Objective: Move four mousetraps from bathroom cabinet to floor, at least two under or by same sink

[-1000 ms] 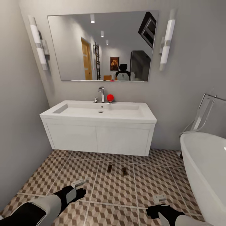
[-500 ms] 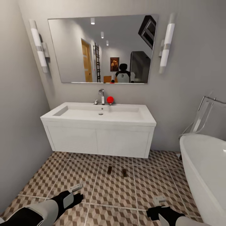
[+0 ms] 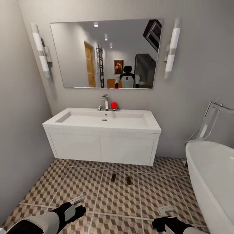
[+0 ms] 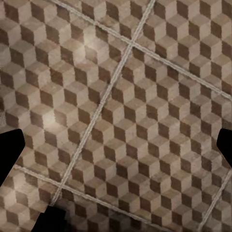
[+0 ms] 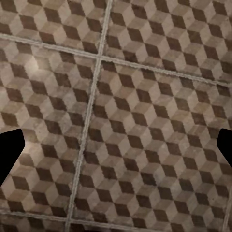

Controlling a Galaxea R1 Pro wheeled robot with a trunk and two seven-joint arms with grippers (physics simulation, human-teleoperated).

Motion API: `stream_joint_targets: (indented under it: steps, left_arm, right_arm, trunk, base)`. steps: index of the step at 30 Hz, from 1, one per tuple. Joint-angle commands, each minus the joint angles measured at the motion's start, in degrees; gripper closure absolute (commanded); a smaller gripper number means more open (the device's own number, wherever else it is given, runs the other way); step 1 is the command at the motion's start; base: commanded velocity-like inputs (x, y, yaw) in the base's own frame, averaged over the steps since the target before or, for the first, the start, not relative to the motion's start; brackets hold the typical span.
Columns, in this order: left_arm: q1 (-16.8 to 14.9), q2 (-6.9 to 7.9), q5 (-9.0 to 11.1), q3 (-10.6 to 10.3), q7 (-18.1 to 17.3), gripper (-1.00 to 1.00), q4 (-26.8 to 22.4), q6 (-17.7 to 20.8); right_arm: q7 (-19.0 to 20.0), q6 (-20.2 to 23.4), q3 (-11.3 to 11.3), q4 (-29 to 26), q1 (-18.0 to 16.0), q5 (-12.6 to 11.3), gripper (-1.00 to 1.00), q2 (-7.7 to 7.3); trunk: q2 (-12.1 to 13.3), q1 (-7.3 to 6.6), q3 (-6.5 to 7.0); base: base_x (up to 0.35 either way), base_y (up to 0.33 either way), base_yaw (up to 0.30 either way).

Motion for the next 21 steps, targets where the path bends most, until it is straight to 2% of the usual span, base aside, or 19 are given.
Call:
stream_joint_targets:
  steps: [1, 11, 21]
  left_arm:
    - [0.0, -0.03, 0.5, -0.5, 0.1, -1.00, 0.1, 0.3]
    - [0.3, 0.10, 0.5, -0.5, 0.3, -1.00, 0.2, 1.6]
    - [0.8, 1.14, 0.6, -0.5, 0.8, -1.00, 0.1, 2.5]
  right_arm:
    - [0.0, 0.3, 0.4, 0.0, 0.0, 0.0, -1.00, -0.01]
    - [-0.1, 0.3, 0.5, 0.0, 0.0, 0.0, -1.00, -0.01]
    - [-0.3, 0.9, 0.5, 0.0, 0.0, 0.0, -1.00, -0.02]
  trunk:
    - [0.4, -0.23, 0.13]
    - [4.4, -2.43, 1.93]
    - [8.4, -4.62, 3.72]
  base:
    - [0.000, 0.000, 0.000]
    - [0.000, 0.000, 0.000]
    - [0.000, 0.000, 0.000]
